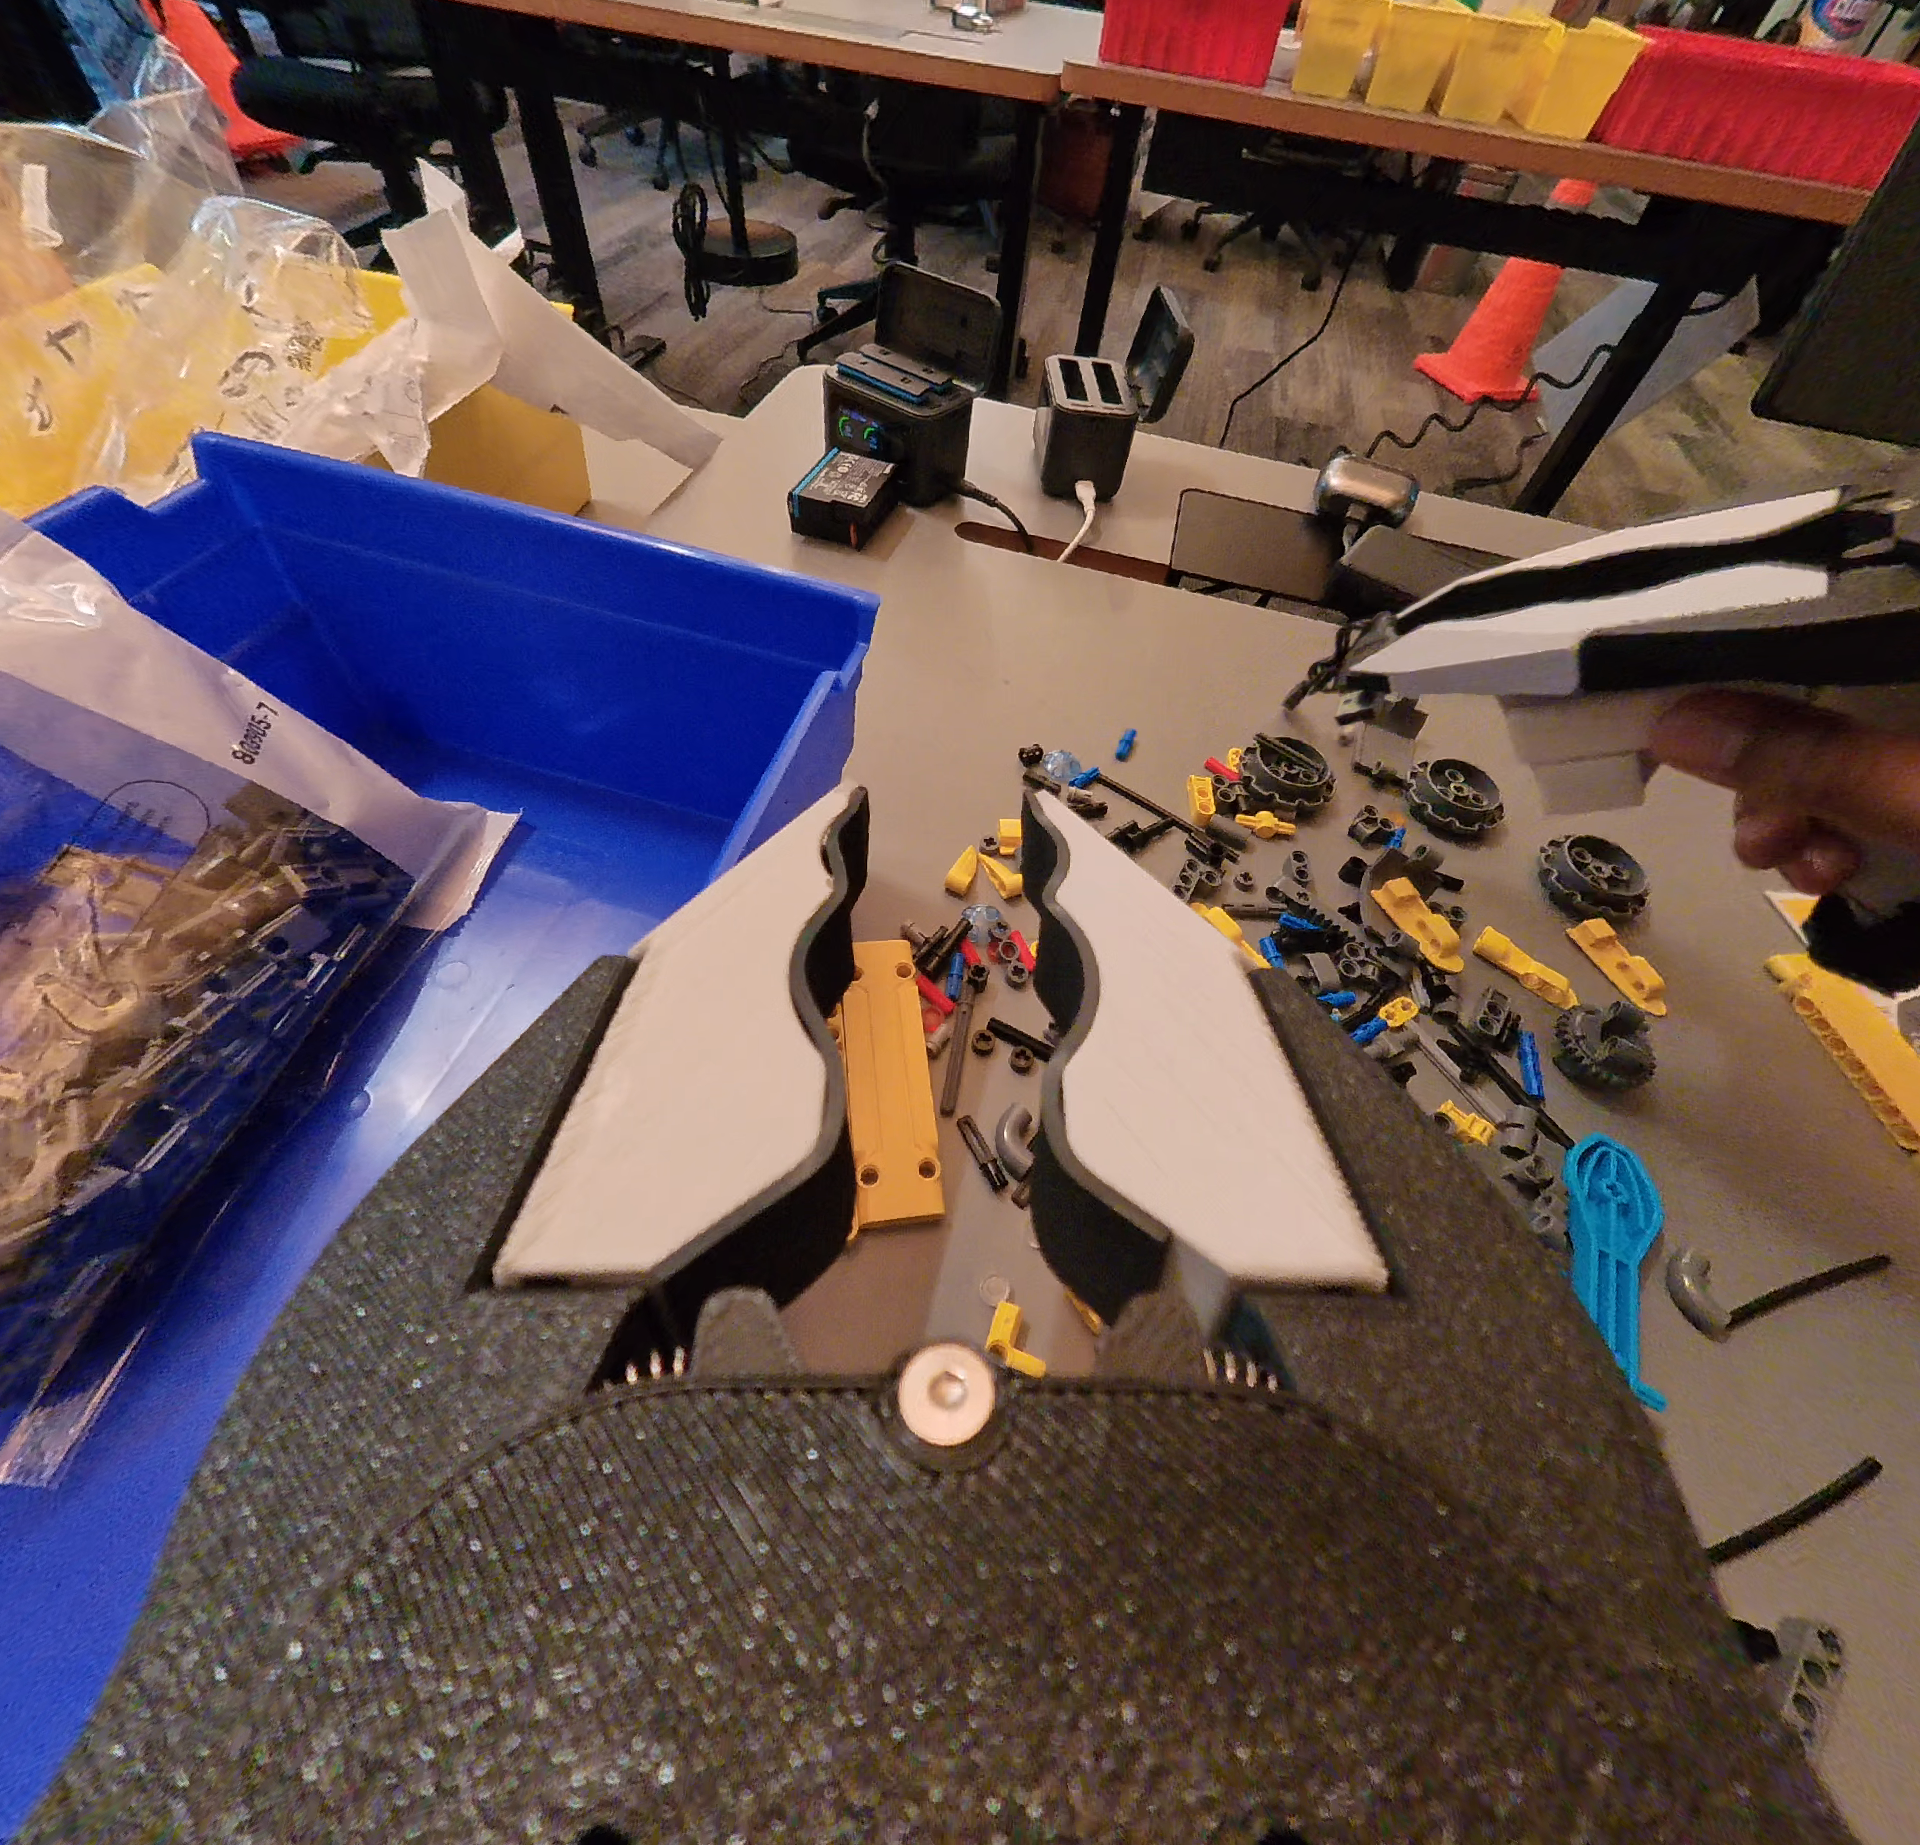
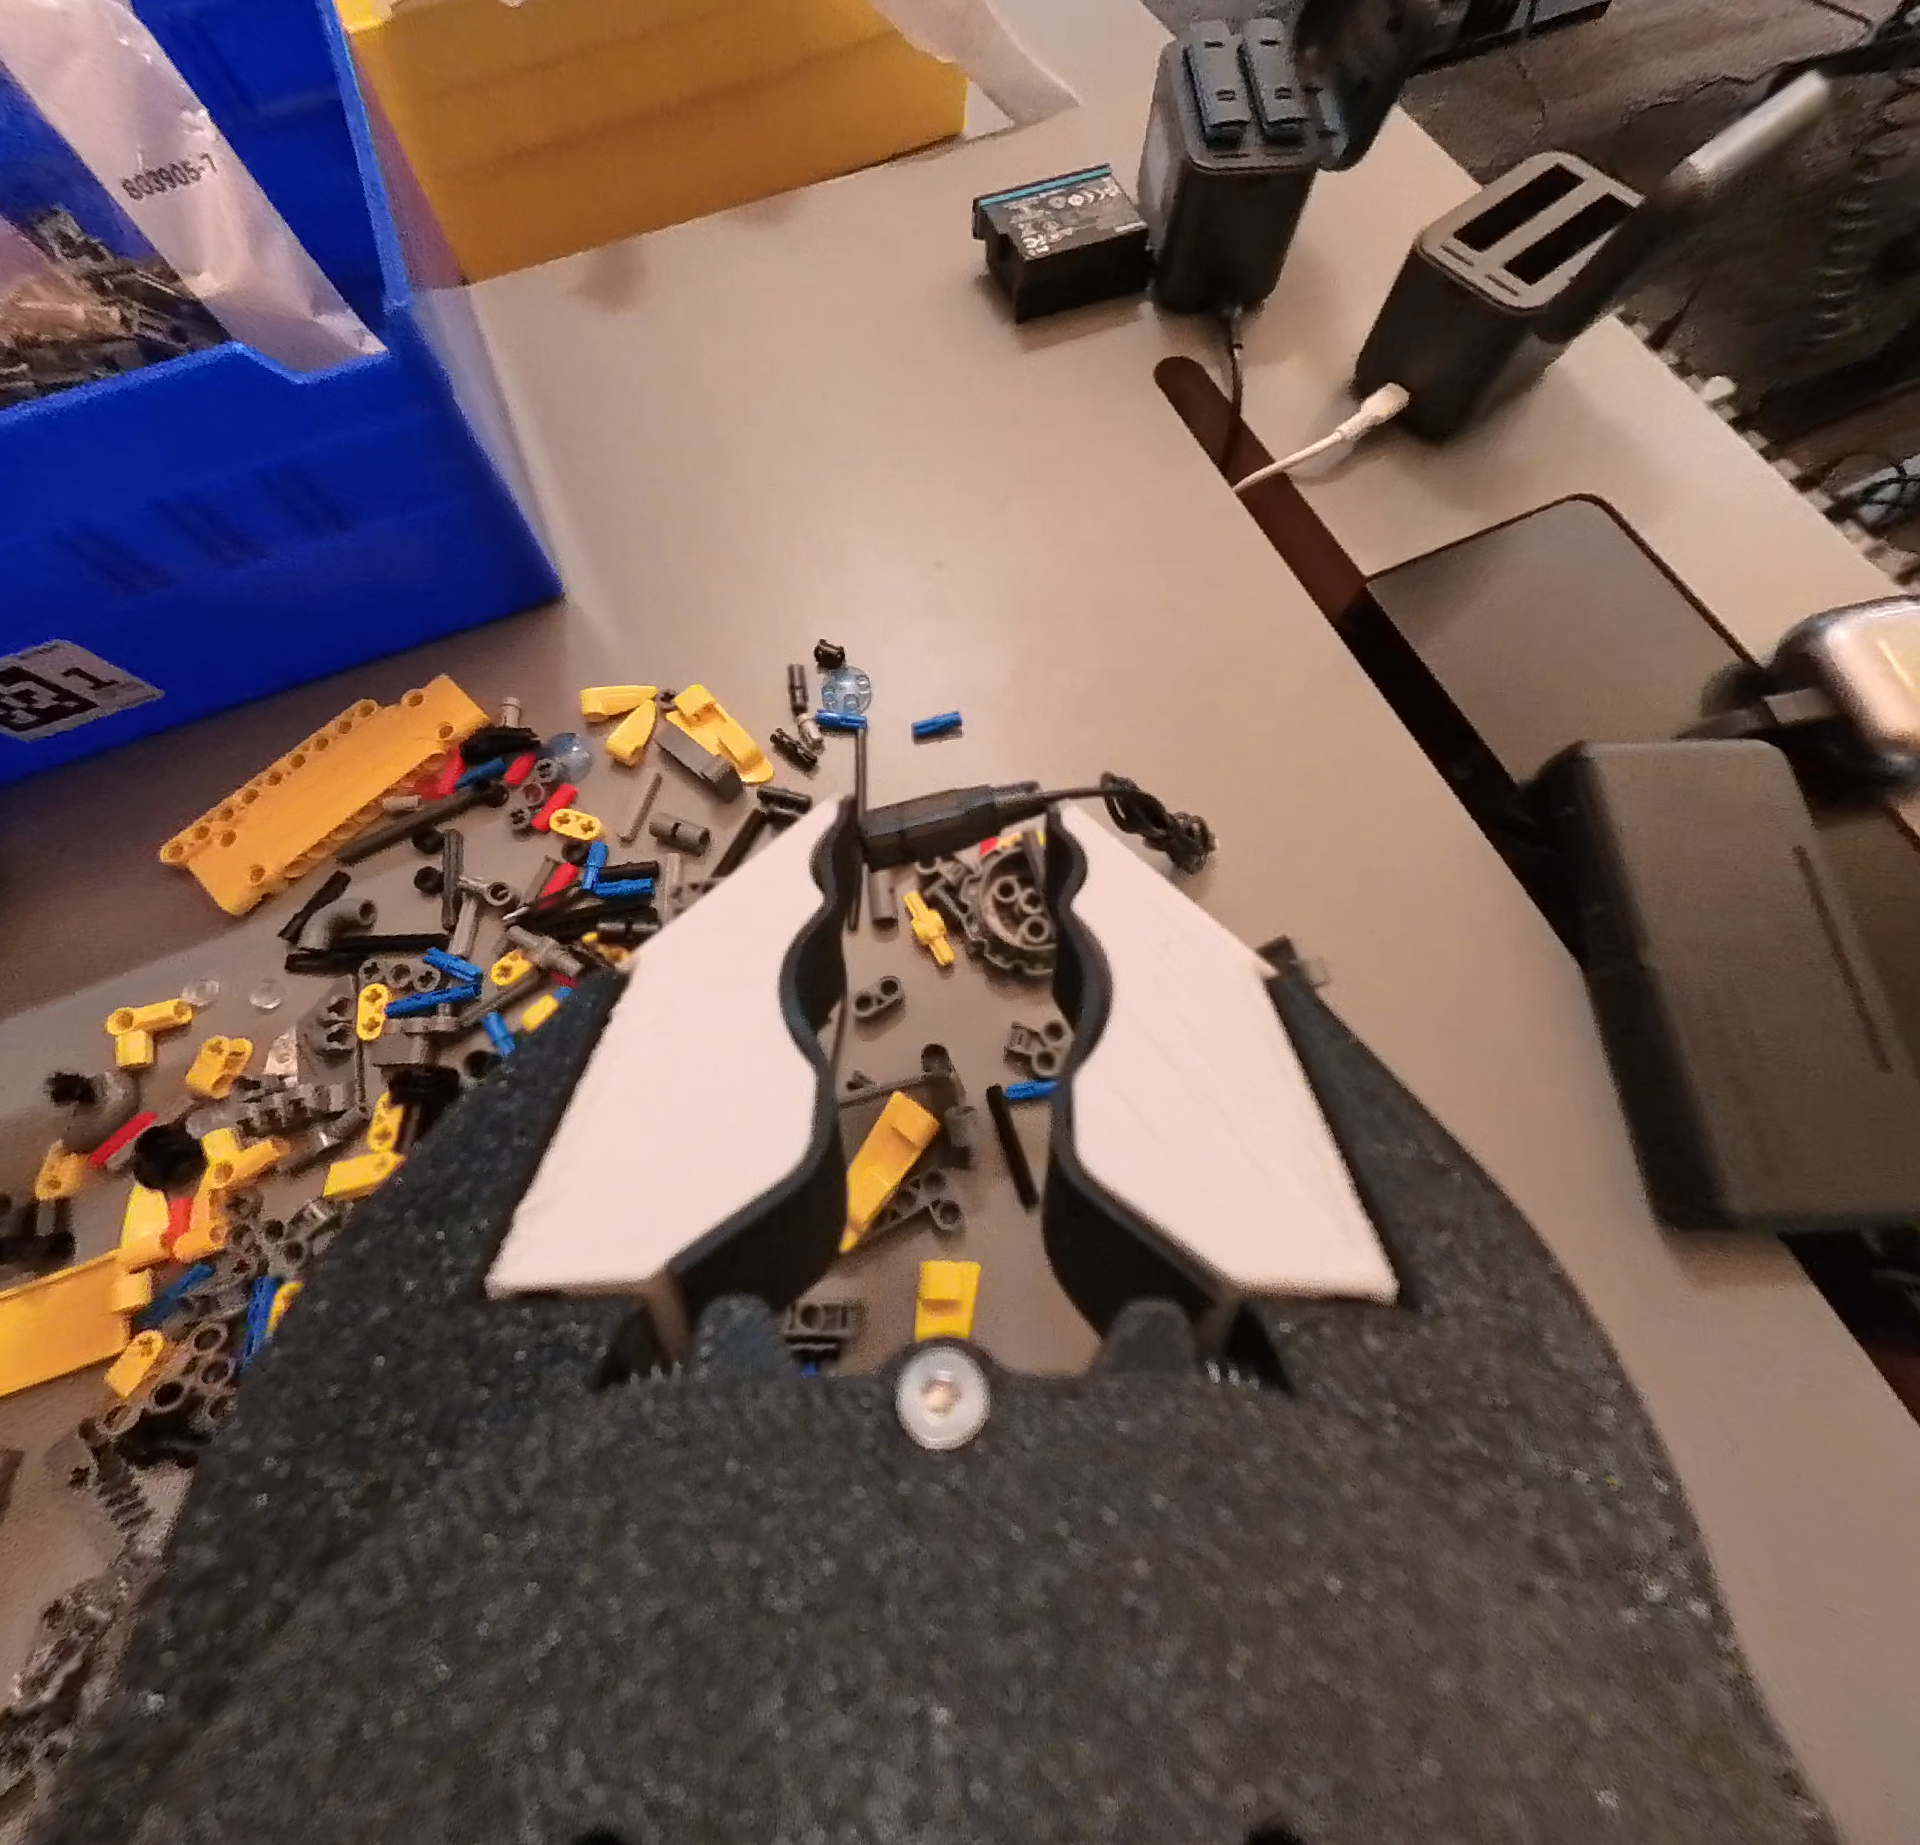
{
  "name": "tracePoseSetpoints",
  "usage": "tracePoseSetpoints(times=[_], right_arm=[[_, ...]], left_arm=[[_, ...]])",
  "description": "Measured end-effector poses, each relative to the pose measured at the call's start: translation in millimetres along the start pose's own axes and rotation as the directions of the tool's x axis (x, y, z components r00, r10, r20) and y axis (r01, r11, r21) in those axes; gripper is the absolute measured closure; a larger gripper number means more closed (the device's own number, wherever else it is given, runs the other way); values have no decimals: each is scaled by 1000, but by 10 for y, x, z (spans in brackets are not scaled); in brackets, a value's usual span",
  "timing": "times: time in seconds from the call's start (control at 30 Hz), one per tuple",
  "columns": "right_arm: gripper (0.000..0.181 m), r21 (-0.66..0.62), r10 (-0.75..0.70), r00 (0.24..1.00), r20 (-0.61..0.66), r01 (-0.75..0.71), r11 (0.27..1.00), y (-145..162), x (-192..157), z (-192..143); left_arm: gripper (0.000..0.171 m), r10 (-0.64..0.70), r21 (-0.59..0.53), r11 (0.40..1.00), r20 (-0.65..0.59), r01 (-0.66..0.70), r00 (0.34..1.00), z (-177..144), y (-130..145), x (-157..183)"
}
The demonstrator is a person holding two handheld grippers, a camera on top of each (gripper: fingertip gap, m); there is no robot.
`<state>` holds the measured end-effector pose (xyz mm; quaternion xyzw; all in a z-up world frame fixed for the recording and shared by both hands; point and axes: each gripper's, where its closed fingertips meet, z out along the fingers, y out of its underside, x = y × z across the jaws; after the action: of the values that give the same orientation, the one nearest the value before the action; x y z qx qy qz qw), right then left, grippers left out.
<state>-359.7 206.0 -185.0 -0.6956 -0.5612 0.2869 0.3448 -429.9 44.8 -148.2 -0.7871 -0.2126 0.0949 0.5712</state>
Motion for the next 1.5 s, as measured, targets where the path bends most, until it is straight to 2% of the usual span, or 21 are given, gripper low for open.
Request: tracePoseSetpoints(times=[0.27, 0.73, 1.0, 1.27, 1.5], right_arm=[[146, -14, -21, 998, -55, 20, 1000, 9, 124, -55], [146, 65, -39, 995, -90, 45, 997, -124, 216, -163], [146, 33, -25, 986, -167, 31, 999, -54, 406, -208], [146, -102, -122, 931, -343, 92, 991, 150, 622, -291], [146, -316, -258, 886, -384, 137, 939, 433, 632, -379]], left_arm=[[143, 1, -1, 1000, -6, -1, 1000, 2, 2, 10], [142, 0, 0, 1000, -19, 0, 1000, 1, 0, 31], [140, -2, -1, 1000, -25, 2, 1000, 4, 1, 39], [140, 1, -5, 1000, -27, -1, 1000, 11, 7, 47], [139, -1, -4, 1000, -32, 1, 999, 8, 4, 53]])
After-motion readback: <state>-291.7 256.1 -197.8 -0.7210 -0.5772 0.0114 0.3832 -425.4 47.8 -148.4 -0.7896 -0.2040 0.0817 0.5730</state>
